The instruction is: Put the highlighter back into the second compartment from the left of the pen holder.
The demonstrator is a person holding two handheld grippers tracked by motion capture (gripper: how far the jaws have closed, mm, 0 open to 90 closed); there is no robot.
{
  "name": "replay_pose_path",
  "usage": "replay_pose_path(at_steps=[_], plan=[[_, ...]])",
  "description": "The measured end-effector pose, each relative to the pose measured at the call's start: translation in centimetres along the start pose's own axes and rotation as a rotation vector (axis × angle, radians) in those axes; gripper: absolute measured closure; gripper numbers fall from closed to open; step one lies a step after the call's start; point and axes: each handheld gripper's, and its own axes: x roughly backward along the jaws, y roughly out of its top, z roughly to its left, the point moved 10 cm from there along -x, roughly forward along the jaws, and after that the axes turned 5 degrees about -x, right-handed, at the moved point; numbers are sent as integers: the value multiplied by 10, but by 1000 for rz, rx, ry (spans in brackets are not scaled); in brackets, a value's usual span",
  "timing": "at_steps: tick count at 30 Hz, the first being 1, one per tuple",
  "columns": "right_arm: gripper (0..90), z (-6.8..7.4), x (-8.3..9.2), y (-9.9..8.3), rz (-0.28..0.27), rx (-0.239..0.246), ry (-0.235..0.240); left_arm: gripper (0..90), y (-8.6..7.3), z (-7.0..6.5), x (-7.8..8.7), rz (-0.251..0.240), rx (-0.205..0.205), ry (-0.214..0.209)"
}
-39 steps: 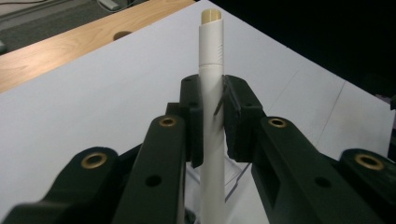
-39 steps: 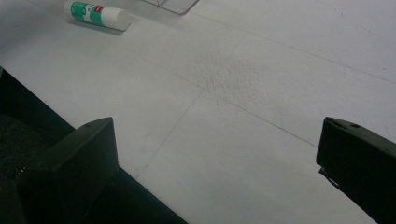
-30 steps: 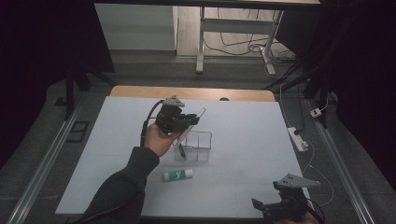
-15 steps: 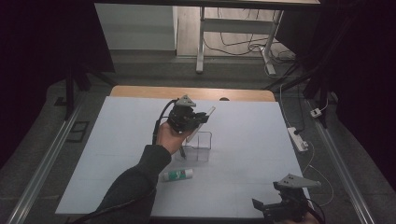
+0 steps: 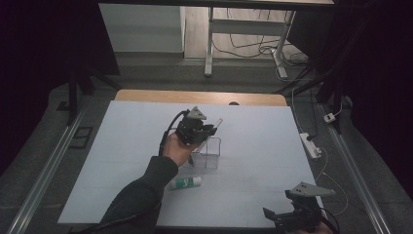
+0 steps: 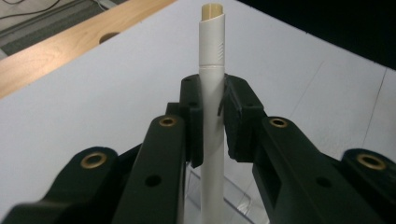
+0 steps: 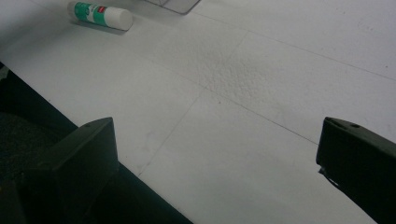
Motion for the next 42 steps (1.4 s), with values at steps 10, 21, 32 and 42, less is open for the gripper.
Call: replay_pose_path(at_steps=[10, 21, 32, 42], plan=[[0, 0, 0, 0, 2, 2, -2, 686, -12, 4, 7, 27, 19, 3], [0, 0, 0, 0, 3, 0, -3, 521, -16, 7, 24, 15, 33, -10], [0, 0, -1, 0, 2, 1, -5, 346, -19, 3, 43, 20, 22, -23], [0, 0, -1, 0, 4, -1, -5, 205, -35, 2, 66, 20, 61, -57]])
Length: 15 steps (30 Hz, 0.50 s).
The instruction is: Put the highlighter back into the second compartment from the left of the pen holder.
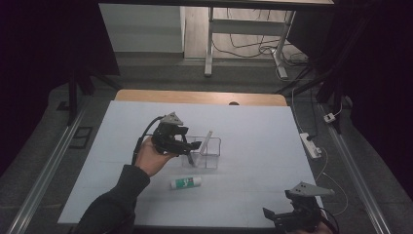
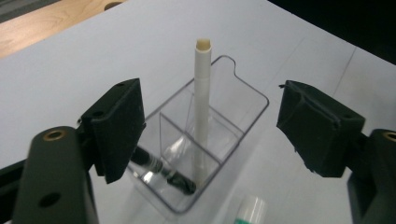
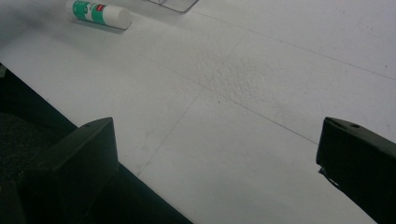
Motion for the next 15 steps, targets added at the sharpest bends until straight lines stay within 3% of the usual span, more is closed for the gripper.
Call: replay_pose_path(at_steps=[10, 15], plan=[[0, 0, 0, 0, 1, 2, -2, 76, -18, -7, 16, -1, 14, -21], [0, 0, 0, 0, 3, 2, -3, 35, -32, -11, 16, 17, -29, -25]])
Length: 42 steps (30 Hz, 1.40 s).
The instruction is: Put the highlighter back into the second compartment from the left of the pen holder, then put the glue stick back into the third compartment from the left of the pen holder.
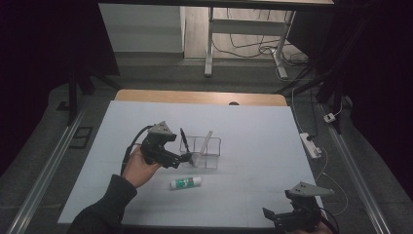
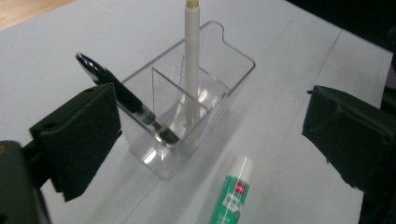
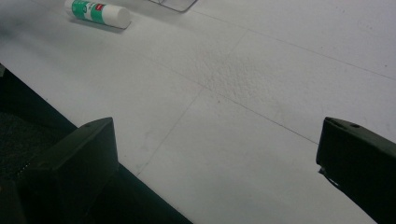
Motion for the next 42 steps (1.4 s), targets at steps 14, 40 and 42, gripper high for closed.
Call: replay_pose_path(at_steps=[14, 40, 42], plan=[[0, 0, 0, 0, -2, -1, 2, 0, -29, -16, 0, 51, -33, -53], [0, 1, 0, 0, 2, 9, 5, 0, -65, -54, -50, 243, -116, -123], [0, 1, 0, 0, 1, 9, 6, 0, -66, -55, -56, 263, -133, -129]])
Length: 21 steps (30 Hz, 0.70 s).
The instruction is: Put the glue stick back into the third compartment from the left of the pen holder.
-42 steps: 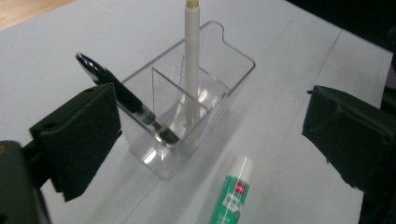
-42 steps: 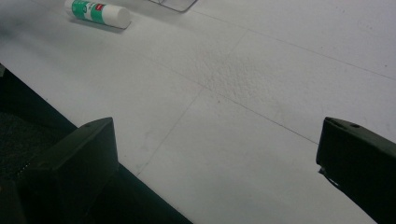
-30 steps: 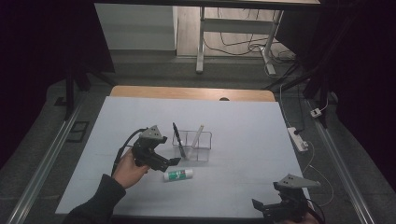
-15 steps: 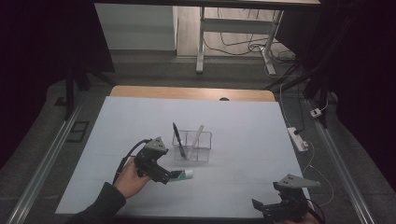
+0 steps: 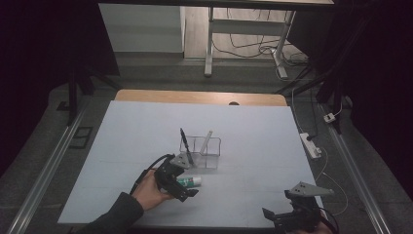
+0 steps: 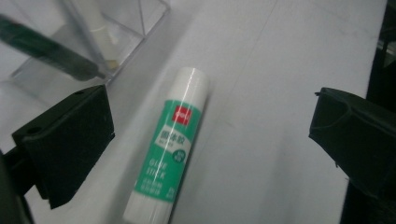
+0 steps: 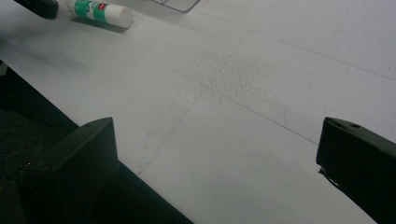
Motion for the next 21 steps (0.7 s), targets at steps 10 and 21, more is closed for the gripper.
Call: replay_pose_path(at_steps=[10, 21], plan=[[0, 0, 0, 0, 4, 1, 2, 53, 3, 3, -26, 77, -43, -8], [0, 0, -1, 0, 4, 0, 4, 364, 7, 11, -38, 157, -71, 15]])
